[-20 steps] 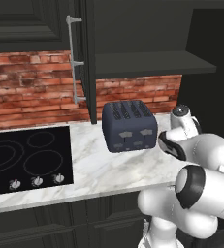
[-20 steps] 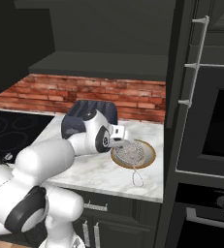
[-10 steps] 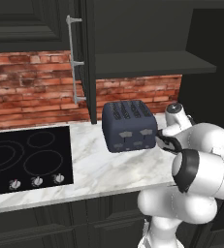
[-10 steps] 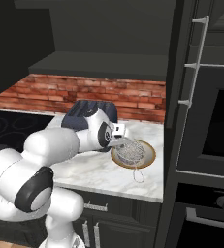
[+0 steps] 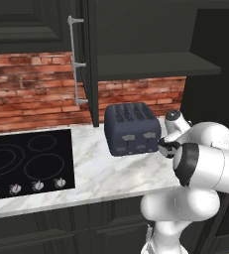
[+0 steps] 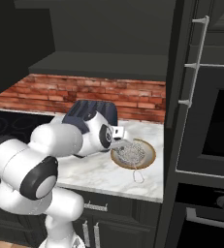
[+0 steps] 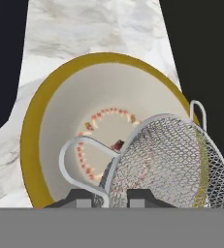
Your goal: Open the cabinet and setup a tea strainer by placing it in the bowl upright.
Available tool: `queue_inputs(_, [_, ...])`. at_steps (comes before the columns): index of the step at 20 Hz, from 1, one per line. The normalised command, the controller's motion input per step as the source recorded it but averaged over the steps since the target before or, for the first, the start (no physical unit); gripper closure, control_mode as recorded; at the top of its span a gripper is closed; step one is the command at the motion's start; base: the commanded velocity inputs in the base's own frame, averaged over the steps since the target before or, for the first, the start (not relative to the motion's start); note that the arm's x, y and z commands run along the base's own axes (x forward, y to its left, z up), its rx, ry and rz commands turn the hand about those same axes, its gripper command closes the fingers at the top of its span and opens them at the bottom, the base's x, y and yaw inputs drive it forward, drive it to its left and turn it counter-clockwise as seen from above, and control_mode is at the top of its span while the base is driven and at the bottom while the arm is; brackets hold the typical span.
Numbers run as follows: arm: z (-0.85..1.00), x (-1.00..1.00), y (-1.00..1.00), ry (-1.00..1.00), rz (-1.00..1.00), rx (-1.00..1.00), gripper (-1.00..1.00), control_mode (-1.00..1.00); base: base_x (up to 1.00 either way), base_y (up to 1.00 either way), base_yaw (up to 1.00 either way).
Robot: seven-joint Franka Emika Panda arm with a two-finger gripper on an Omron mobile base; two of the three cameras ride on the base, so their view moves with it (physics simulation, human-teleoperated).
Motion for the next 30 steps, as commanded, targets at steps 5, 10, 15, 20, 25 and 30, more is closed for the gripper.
queue_inputs(5, [-0.11,0.09,0.00,0.00,0.00,0.00,1.00,-1.00,0.00,0.00,0.00])
queue_inputs(10, [-0.09,0.13,0.00,0.00,0.00,0.00,1.00,-1.00,0.00,0.00,0.00])
queue_inputs(15, [-0.06,0.12,0.00,0.00,0.00,0.00,1.00,-1.00,0.00,0.00,0.00])
queue_inputs(20, [0.00,0.08,0.00,0.00,0.00,0.00,1.00,-1.00,0.00,0.00,0.00])
queue_inputs(25, [0.00,0.09,0.00,0.00,0.01,0.00,-1.00,-1.00,0.00,0.00,0.00])
queue_inputs(30, [0.00,0.09,0.00,0.00,0.00,0.00,-1.00,-1.00,0.00,0.00,0.00])
